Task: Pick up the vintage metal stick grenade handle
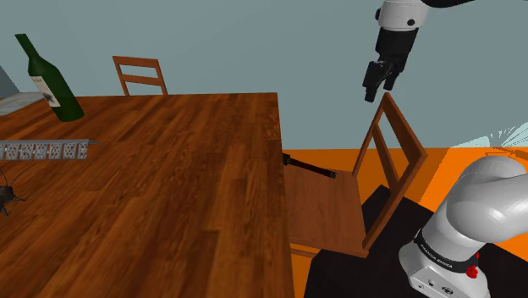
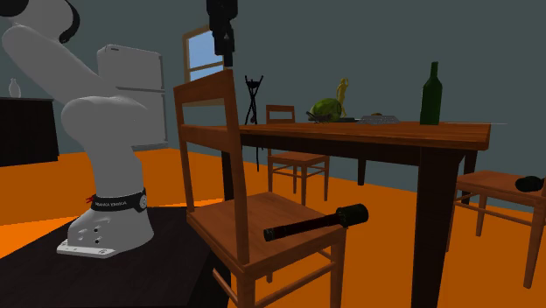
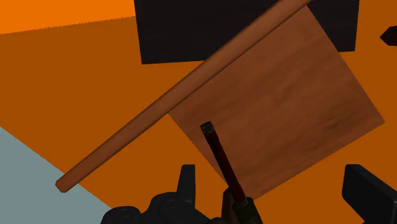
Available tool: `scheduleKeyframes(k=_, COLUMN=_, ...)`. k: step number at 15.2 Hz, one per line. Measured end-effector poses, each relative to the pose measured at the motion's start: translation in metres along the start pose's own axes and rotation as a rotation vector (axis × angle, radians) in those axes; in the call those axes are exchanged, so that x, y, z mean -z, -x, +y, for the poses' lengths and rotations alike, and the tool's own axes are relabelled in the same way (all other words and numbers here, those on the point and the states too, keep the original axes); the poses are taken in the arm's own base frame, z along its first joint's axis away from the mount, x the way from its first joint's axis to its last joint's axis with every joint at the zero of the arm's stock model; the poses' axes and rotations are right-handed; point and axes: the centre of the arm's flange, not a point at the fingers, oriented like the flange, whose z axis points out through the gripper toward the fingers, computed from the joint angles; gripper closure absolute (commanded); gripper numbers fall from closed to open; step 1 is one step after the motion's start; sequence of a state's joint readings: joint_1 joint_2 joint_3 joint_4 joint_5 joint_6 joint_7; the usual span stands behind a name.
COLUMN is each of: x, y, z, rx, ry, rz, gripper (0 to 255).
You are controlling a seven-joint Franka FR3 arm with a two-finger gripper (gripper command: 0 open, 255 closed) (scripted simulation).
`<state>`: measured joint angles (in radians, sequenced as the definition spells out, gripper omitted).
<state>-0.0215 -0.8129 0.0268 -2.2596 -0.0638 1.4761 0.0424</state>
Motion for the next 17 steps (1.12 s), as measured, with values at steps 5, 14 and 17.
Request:
scheduleKeyframes(k=5, x=-0.037, y=-0.019, z=0.005, rx=0.038, ry=-0.01, rz=-0.001, gripper=0)
scheduleKeyframes(k=14, x=-0.139, y=-0.075, z=0.019, rx=0.152, ry=-0.042, rz=0.002, gripper=0)
scheduleKeyframes(k=17, x=-0.17, y=-0.096, z=0.017, rx=0.19, ry=-0.052, rz=0.004, gripper=0)
